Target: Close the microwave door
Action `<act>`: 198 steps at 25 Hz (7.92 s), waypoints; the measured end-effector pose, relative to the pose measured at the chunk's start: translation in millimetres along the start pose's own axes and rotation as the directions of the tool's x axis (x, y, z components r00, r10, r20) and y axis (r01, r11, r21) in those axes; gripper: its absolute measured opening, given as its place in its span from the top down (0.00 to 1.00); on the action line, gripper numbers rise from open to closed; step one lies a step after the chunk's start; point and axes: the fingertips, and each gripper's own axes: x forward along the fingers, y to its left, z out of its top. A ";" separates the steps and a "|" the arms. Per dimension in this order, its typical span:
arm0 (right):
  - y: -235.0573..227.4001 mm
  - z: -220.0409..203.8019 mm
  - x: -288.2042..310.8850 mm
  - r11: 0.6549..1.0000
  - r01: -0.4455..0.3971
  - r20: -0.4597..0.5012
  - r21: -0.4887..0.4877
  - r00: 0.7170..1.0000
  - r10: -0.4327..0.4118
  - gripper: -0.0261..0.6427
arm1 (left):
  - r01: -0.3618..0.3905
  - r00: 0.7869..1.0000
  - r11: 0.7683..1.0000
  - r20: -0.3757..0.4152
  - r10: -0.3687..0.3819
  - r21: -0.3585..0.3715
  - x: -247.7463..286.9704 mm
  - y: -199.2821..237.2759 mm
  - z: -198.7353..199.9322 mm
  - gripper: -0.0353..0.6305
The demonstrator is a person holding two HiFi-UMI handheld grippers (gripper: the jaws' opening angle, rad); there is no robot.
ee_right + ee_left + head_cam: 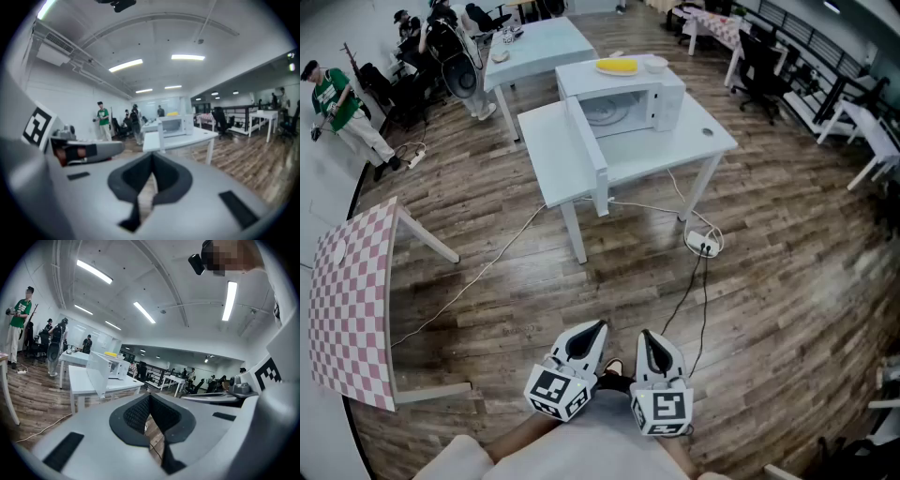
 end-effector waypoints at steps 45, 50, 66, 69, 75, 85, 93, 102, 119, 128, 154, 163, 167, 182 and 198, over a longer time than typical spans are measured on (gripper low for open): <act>-7.1 51.8 133.9 0.994 -0.062 -0.014 0.086 0.998 0.064 0.93 | -0.023 1.000 0.999 -0.015 0.022 -0.027 82.5 102.5 54.1 0.93; -11.1 69.2 167.5 0.996 -0.057 -0.009 0.074 0.998 0.057 0.93 | -0.019 1.000 0.999 0.000 0.019 -0.032 103.9 128.8 73.5 0.93; -14.6 116.7 248.0 0.998 0.054 0.031 0.012 0.998 -0.054 0.93 | 0.087 0.995 0.994 0.053 -0.084 -0.065 149.6 201.2 117.5 0.93; -16.9 120.9 256.8 0.997 0.074 0.034 0.006 0.997 -0.074 0.93 | 0.090 0.995 0.994 0.054 -0.086 -0.070 153.7 213.4 121.8 0.93; -25.0 131.0 270.5 0.996 0.090 0.035 0.000 0.995 -0.090 0.93 | 0.086 0.995 0.993 0.063 -0.081 -0.078 165.2 227.4 127.5 0.93; -62.9 152.2 303.9 0.998 0.070 0.062 0.011 0.996 -0.070 0.93 | 0.040 0.999 0.998 0.035 -0.038 -0.053 206.6 244.1 128.3 0.93; -107.8 168.2 343.8 1.000 0.007 0.066 0.027 0.998 -0.009 0.93 | -0.001 1.000 0.998 -0.004 0.001 -0.062 240.6 251.2 109.8 0.93; -140.1 176.0 387.4 0.995 -0.084 0.044 0.047 0.996 0.082 0.93 | -0.058 0.998 0.996 -0.035 0.055 -0.074 279.3 251.4 105.7 0.93; -230.9 194.9 406.2 0.994 -0.101 0.067 0.053 0.993 0.097 0.93 | -0.053 0.998 0.998 -0.020 0.053 -0.015 375.7 220.7 117.8 0.93; -256.2 201.8 403.9 0.993 -0.111 0.090 0.046 0.990 0.107 0.93 | -0.058 0.998 0.998 0.011 0.058 0.023 415.2 207.3 123.9 0.93; -279.4 212.2 437.5 0.998 -0.039 0.081 0.059 0.996 0.034 0.93 | -0.017 1.000 0.999 -0.014 0.018 0.040 494.2 231.6 134.8 0.93; -287.4 224.3 461.4 0.997 -0.026 0.090 0.066 0.996 0.020 0.93 | 0.011 0.999 1.000 -0.032 -0.011 0.020 510.6 246.3 140.2 0.93; -306.1 251.2 475.0 0.998 0.045 0.139 0.043 0.989 -0.050 0.93 | 0.066 0.995 0.998 -0.075 -0.064 0.021 513.0 251.3 129.3 0.93; -350.3 276.1 527.8 1.000 -0.007 0.095 -0.010 0.995 0.008 0.93 | -0.020 0.998 1.000 -0.062 0.019 -0.023 546.3 271.0 139.3 0.93; -377.9 287.5 543.5 0.998 -0.063 0.125 -0.011 0.990 0.064 0.93 | -0.156 0.987 0.987 -0.027 0.155 -0.038 576.5 297.3 147.6 0.93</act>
